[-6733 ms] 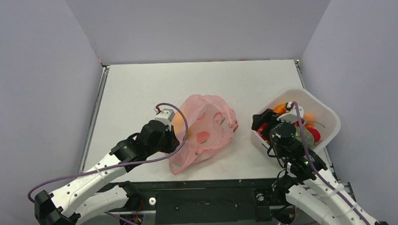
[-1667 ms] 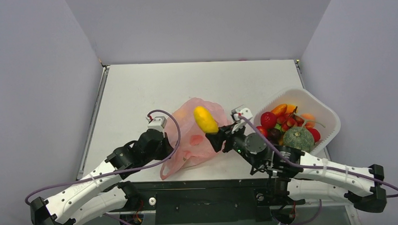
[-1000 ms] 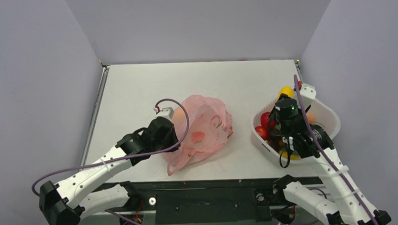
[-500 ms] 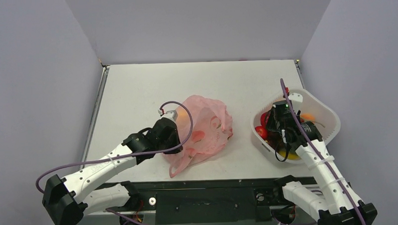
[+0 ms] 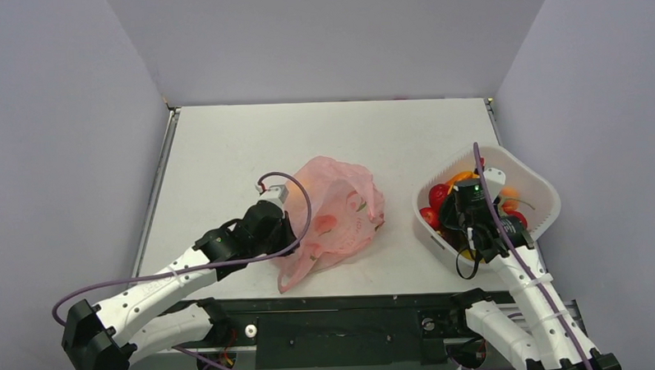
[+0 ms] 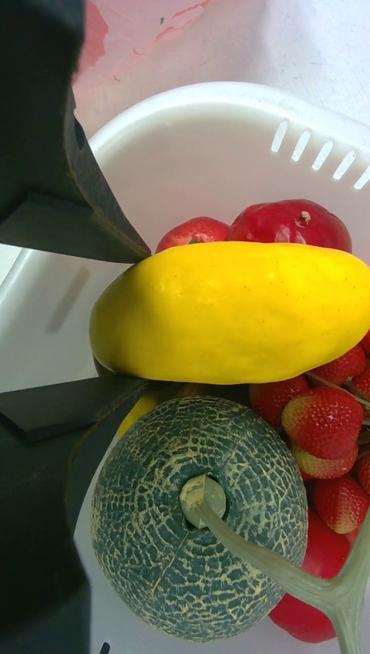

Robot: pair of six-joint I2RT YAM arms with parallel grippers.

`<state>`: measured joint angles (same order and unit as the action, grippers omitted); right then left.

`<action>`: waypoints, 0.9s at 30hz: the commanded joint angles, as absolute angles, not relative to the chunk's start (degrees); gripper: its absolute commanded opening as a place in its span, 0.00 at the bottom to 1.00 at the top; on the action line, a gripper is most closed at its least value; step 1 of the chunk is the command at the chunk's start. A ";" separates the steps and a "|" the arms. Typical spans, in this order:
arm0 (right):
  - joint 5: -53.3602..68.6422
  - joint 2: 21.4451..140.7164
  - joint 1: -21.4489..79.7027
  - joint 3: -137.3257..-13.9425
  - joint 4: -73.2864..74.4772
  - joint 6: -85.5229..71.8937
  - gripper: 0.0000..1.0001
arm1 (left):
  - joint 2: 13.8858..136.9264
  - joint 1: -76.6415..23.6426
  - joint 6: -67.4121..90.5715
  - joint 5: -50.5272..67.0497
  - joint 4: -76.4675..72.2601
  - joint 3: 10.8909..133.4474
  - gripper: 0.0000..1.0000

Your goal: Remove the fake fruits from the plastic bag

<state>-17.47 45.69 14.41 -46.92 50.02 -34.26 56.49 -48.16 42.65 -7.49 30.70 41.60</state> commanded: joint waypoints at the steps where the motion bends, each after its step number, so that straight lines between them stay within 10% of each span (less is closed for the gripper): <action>1: -16.36 44.59 13.94 -47.24 48.46 -35.56 0.59 | 53.38 -47.99 42.16 -7.25 27.97 42.90 0.00; 14: 5.48 36.52 18.51 -52.67 35.17 -23.97 0.74 | 56.51 -48.13 40.02 -1.88 29.93 49.69 0.00; 27: -3.40 54.91 62.82 -48.89 10.17 -23.48 0.62 | 43.85 -48.30 45.84 -11.43 41.34 40.98 0.00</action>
<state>2.63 46.37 56.14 -50.89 20.93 -24.47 46.87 -48.23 42.59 -7.22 36.38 43.99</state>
